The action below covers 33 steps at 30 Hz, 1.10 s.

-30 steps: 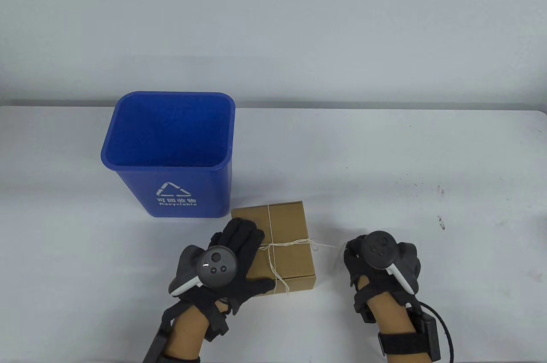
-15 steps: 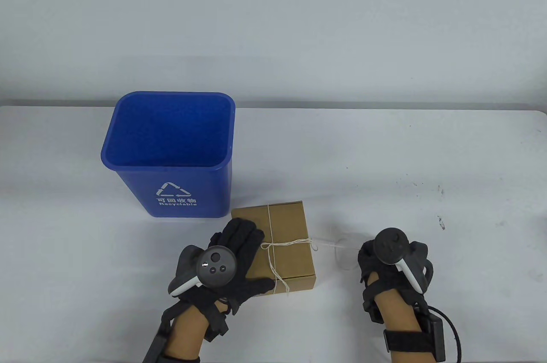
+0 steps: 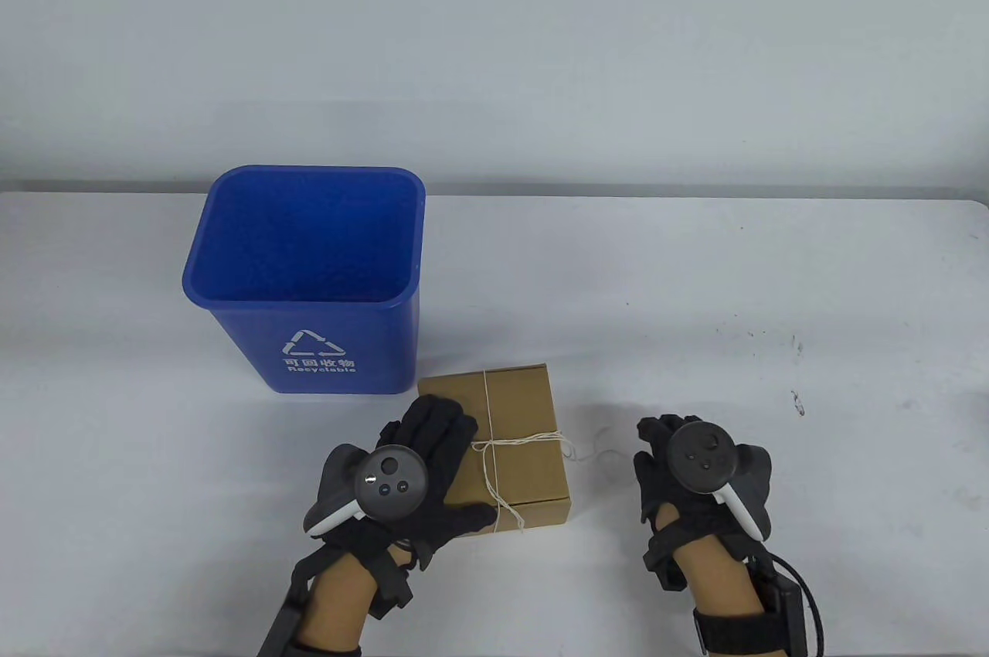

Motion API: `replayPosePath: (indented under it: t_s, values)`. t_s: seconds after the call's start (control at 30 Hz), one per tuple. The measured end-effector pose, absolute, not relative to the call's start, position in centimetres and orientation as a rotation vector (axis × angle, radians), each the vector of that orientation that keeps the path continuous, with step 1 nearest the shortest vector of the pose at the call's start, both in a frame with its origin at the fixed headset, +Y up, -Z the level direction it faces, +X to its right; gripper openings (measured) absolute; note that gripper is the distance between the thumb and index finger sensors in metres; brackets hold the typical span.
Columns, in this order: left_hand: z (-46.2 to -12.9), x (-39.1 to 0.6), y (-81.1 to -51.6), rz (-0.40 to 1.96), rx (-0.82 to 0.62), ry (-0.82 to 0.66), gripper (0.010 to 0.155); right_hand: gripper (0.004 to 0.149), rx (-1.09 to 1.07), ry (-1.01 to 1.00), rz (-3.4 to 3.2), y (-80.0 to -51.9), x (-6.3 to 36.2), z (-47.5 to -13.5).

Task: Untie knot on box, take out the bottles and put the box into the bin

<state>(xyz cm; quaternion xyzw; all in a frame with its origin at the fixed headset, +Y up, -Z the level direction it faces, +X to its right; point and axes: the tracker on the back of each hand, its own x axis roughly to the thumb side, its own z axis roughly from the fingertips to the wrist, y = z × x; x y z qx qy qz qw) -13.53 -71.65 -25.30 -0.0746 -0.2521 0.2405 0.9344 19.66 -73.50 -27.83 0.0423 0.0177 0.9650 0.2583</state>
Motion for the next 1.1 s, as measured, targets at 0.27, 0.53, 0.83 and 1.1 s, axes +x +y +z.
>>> replayPosePath:
  t_s: [0.27, 0.53, 0.83, 1.1]
  values:
    - [-25.3, -13.5, -71.7, 0.491, -0.152, -0.516, 0.104, 0.057, 0.284, 0.105, 2.605, -74.6, 16.0, -28.3]
    - [-25.3, -13.4, -71.7, 0.498, -0.156, -0.52, 0.104, 0.044, 0.243, -0.003, 2.614, -74.8, 15.6, -28.0]
    - [-25.3, -13.5, -71.8, 0.509, -0.156, -0.526, 0.104, 0.035, 0.239, -0.011, 2.619, -74.5, 15.9, -27.9]
    - [-25.4, -13.6, -71.8, 0.513, -0.157, -0.527, 0.104, 0.035, 0.108, -0.016, 2.656, -74.5, 18.1, -28.4]
